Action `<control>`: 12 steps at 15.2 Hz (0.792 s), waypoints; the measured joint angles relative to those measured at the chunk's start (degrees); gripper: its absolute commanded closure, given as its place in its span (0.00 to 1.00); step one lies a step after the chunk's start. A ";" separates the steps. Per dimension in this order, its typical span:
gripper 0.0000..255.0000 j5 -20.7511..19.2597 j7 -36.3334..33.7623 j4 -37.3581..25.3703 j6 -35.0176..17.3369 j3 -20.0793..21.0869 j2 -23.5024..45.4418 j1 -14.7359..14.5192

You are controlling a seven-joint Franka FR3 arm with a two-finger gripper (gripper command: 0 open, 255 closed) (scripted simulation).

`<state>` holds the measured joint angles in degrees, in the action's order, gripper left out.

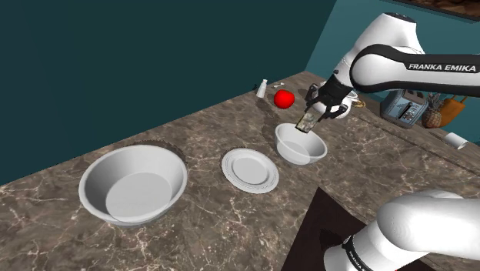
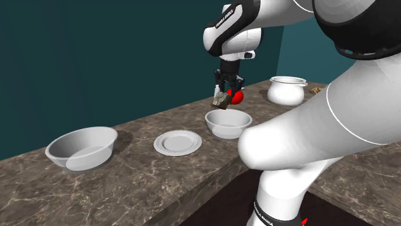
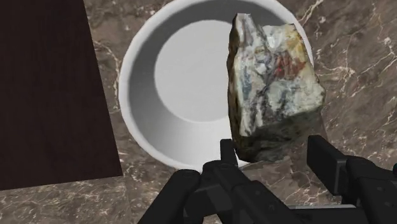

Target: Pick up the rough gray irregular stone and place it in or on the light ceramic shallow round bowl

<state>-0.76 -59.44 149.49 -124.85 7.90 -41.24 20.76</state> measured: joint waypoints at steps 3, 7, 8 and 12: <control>1.00 0.01 0.15 2.50 -2.07 -0.15 -0.41 -0.03; 1.00 -0.04 -0.03 5.11 -5.42 0.00 0.31 0.03; 1.00 -0.03 -0.21 5.65 -6.28 0.16 0.63 0.01; 0.00 -0.76 0.70 5.26 -4.76 0.86 2.55 -0.44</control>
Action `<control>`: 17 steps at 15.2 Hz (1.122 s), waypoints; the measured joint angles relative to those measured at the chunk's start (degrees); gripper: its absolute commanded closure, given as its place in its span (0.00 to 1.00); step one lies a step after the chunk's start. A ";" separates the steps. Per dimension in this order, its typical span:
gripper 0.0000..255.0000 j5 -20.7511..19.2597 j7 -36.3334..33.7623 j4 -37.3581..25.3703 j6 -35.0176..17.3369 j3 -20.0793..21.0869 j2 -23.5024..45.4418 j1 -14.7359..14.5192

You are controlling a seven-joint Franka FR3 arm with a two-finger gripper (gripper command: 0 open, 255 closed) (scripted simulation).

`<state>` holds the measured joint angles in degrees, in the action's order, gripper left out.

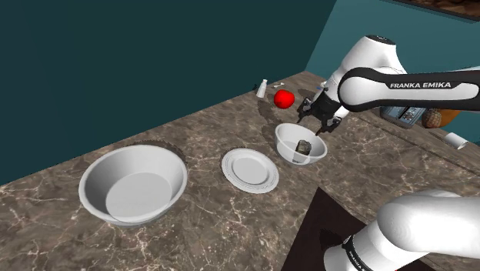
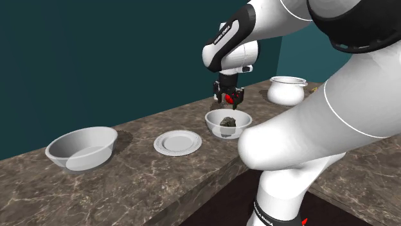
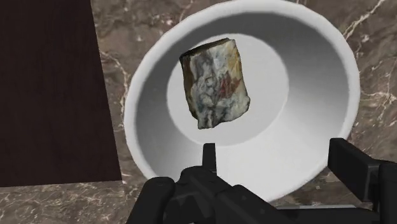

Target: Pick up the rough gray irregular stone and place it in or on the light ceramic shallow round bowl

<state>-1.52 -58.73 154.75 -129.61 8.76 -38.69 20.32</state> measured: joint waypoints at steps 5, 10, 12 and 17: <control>0.00 -2.73 3.72 0.54 4.92 1.78 5.03 -1.26; 0.00 -3.66 3.67 2.79 1.09 2.15 7.79 -0.86; 0.00 -4.06 3.64 3.38 -0.58 2.09 8.88 -0.49; 0.00 -4.12 3.44 3.87 -1.38 2.20 9.18 -0.47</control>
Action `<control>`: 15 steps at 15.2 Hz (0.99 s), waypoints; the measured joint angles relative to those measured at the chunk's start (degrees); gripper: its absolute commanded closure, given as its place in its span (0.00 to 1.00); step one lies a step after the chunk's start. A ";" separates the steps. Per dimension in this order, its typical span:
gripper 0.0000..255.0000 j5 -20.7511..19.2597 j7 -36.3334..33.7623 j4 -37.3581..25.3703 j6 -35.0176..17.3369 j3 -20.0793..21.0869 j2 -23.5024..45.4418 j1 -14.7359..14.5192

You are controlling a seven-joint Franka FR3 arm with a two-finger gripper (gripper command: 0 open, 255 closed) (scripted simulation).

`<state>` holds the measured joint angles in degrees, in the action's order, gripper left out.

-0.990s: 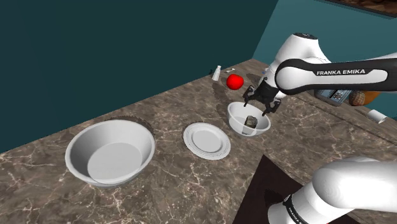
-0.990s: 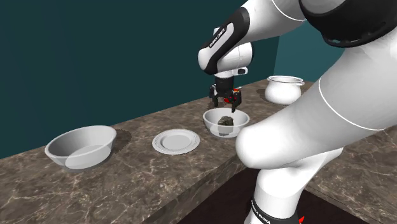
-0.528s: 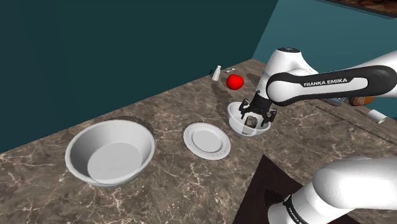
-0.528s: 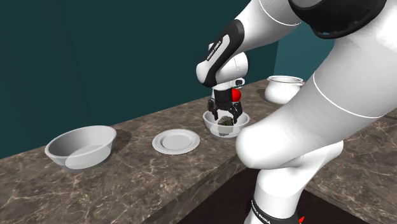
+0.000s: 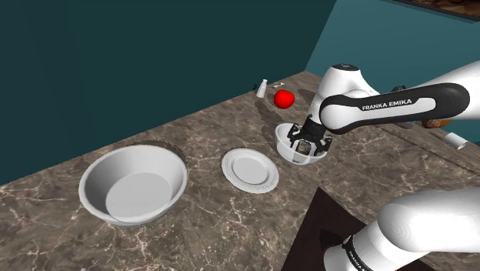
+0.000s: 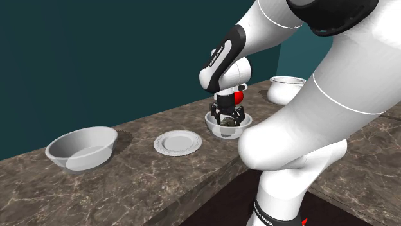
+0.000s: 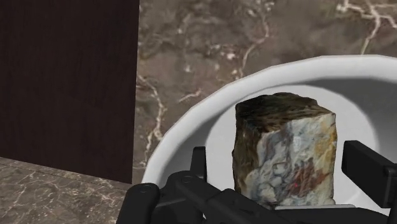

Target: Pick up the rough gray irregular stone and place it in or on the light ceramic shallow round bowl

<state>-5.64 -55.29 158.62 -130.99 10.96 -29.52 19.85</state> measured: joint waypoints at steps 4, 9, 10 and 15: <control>1.00 0.00 0.00 0.00 -0.02 0.00 0.00 0.00; 1.00 0.01 0.00 0.00 -0.02 0.00 0.00 -0.01; 1.00 0.01 0.00 0.00 -0.02 0.00 0.00 -0.01; 1.00 0.27 0.46 -0.94 2.08 -0.24 -1.18 -0.18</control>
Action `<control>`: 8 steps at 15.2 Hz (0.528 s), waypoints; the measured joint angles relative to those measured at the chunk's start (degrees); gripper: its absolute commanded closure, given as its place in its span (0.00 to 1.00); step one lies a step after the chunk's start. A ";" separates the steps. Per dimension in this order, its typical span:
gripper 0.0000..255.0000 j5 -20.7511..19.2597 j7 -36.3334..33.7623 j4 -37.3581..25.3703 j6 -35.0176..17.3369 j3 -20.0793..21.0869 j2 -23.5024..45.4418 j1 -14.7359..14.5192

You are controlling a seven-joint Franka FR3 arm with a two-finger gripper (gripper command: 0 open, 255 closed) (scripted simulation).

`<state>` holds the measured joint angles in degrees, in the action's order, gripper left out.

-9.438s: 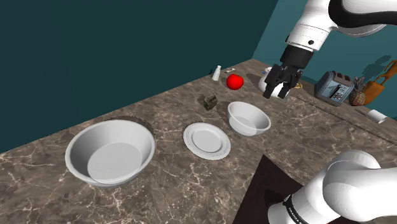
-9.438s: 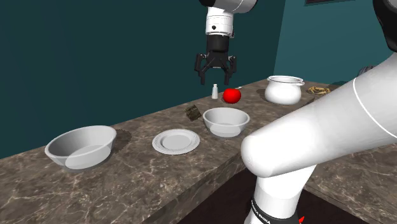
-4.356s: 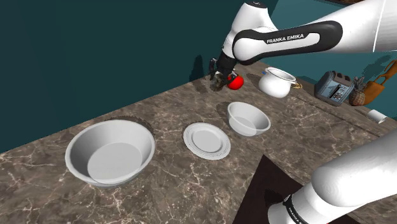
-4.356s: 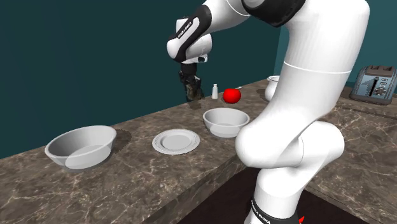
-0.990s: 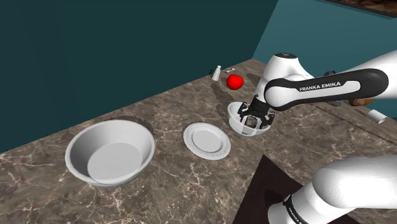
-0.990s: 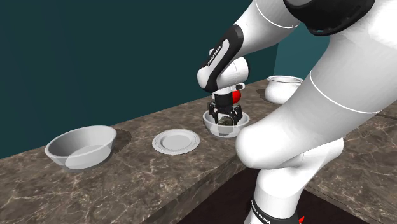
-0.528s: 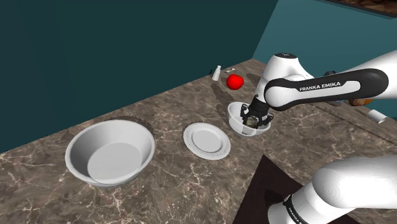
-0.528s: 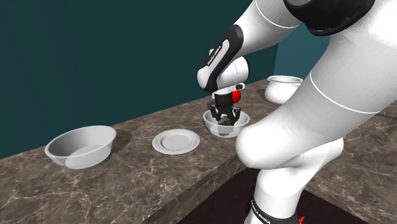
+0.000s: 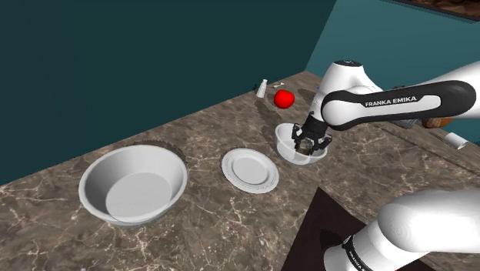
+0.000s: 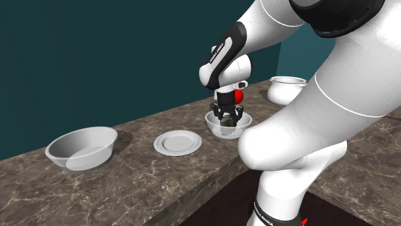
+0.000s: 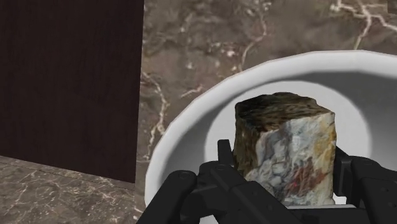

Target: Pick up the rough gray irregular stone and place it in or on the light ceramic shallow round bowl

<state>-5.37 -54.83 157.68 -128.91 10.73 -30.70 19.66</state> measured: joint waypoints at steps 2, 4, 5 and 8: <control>1.00 0.18 0.28 -0.80 1.57 -0.14 -0.78 -0.12; 1.00 0.35 0.67 -1.63 3.33 -0.34 -1.74 -0.24; 1.00 0.39 0.97 -2.09 4.28 -0.53 -2.25 -0.25; 1.00 0.63 1.30 -3.93 6.99 -0.64 -3.14 -0.41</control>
<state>-4.74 -53.53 153.75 -121.92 10.09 -33.83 19.25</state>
